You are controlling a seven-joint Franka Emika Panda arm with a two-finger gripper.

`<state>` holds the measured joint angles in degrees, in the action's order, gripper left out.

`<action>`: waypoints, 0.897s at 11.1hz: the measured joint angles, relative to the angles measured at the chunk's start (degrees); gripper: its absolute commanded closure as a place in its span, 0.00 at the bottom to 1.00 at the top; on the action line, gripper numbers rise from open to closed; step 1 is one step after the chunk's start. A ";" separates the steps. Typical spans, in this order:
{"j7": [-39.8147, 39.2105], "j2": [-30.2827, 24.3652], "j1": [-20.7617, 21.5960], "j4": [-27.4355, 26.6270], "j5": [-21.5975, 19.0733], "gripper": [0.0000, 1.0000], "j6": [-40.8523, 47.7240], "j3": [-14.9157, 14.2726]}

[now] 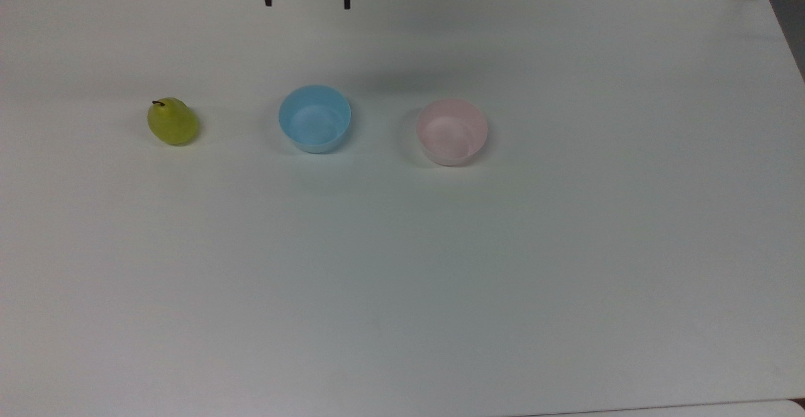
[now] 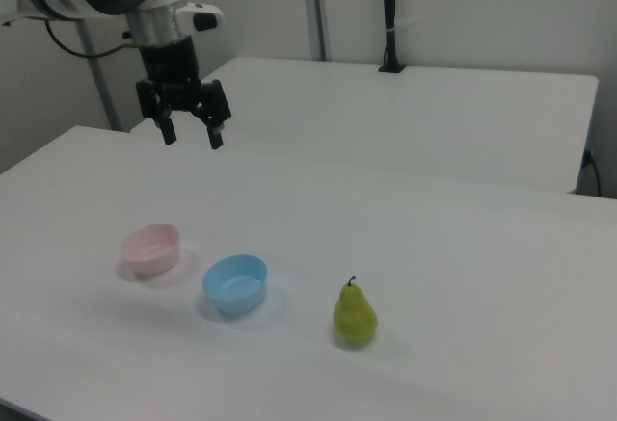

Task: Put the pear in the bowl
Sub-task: 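Move the open gripper toward the yellow-green pear, then lower the gripper around the pear and close on it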

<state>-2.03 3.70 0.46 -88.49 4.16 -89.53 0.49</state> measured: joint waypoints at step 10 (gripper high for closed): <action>-20.42 3.67 -19.24 -5.79 0.00 0.00 -7.73 -0.67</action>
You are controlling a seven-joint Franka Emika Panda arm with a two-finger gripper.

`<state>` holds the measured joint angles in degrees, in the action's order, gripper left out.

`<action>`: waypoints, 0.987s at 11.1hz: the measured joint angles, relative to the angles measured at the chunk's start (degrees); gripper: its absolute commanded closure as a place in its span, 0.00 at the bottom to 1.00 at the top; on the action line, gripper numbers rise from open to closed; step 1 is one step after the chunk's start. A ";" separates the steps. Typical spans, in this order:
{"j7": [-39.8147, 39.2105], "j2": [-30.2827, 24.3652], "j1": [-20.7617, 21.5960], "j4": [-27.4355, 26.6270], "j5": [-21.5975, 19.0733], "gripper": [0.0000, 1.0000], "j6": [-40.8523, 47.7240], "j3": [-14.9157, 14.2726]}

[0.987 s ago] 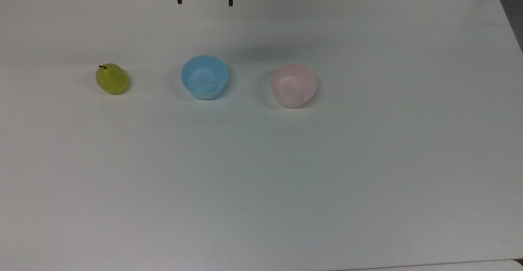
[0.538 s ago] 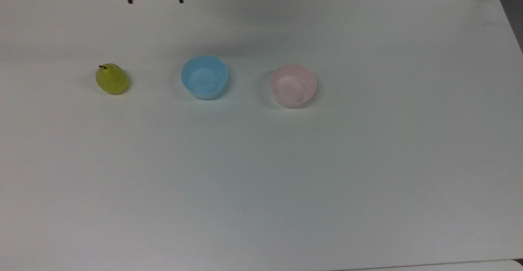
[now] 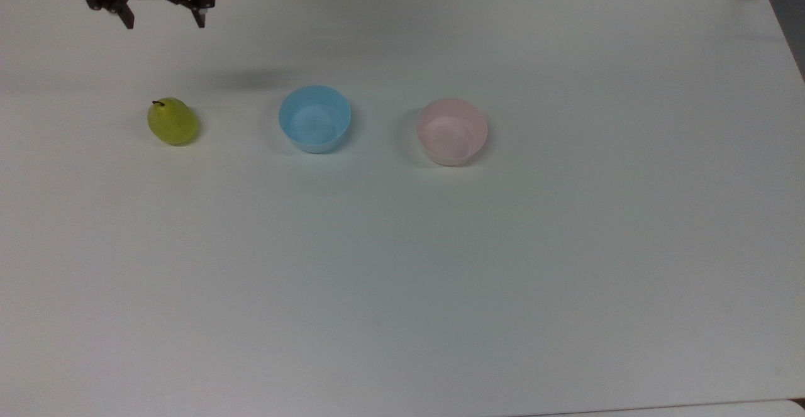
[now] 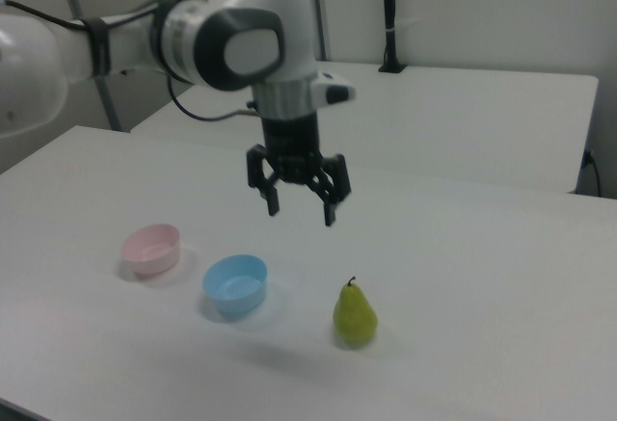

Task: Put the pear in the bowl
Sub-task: 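Lower the gripper around the pear and close on it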

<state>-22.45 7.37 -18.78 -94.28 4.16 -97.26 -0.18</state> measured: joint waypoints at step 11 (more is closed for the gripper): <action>-1.42 12.70 -3.93 -8.76 4.35 0.10 -21.25 -0.01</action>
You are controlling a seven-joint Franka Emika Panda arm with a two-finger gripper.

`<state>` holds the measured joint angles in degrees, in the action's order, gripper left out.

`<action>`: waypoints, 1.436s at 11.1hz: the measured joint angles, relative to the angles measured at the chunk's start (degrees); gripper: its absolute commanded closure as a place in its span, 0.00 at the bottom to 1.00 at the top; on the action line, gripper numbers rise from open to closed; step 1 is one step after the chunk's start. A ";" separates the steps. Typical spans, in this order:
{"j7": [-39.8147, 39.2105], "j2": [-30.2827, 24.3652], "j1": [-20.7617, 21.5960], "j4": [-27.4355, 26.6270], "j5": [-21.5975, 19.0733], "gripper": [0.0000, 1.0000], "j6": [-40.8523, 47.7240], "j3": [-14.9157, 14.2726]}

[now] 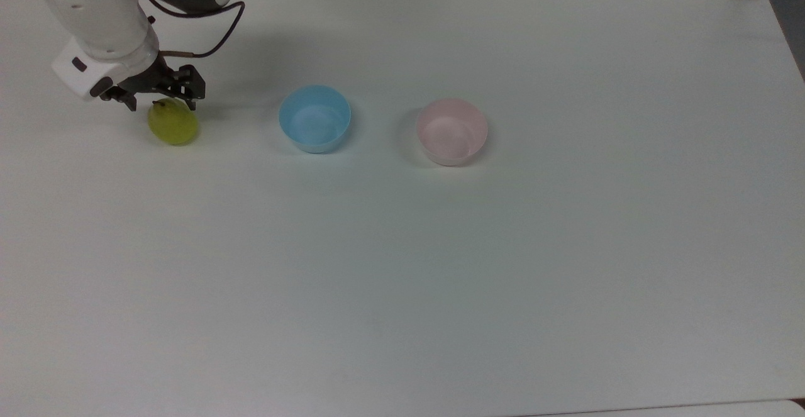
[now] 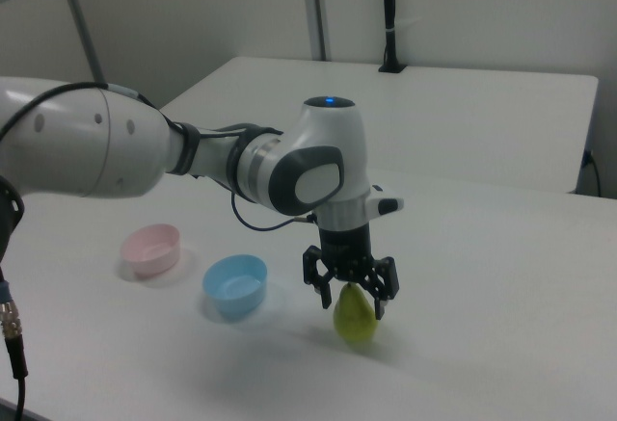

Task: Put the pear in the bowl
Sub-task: 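Lower the gripper around the pear and close on it, then lift the pear and carry it past the blue bowl toward the pink bowl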

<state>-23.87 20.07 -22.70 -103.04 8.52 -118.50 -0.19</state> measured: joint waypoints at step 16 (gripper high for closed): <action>2.17 -11.33 3.78 0.89 0.15 0.55 9.36 1.17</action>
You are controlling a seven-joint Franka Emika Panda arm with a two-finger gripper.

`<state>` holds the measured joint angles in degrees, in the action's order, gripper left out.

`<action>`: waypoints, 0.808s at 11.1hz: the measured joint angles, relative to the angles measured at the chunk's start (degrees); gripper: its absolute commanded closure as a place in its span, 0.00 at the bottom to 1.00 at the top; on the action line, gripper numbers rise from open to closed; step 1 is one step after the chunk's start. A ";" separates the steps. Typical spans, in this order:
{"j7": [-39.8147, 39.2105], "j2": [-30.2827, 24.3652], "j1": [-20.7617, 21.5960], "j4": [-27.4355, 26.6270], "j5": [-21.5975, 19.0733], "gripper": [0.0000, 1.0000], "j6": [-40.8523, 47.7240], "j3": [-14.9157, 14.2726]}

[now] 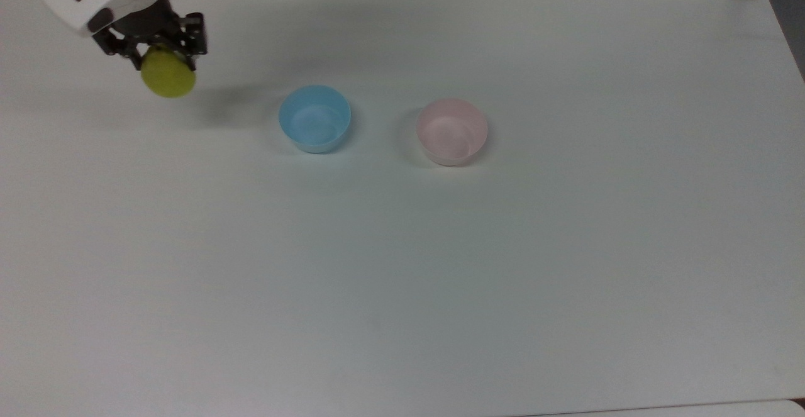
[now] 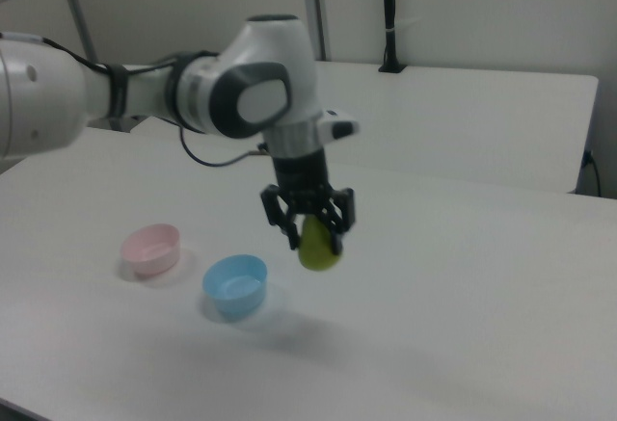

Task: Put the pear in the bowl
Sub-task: 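Lift the pear and carry it past the blue bowl toward the pink bowl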

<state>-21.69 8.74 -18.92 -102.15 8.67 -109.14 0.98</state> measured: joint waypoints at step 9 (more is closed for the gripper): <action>25.10 -0.98 28.03 -1.07 -0.26 0.55 4.38 0.78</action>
<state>3.41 7.76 9.11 -103.22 8.41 -104.76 1.76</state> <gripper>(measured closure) 0.260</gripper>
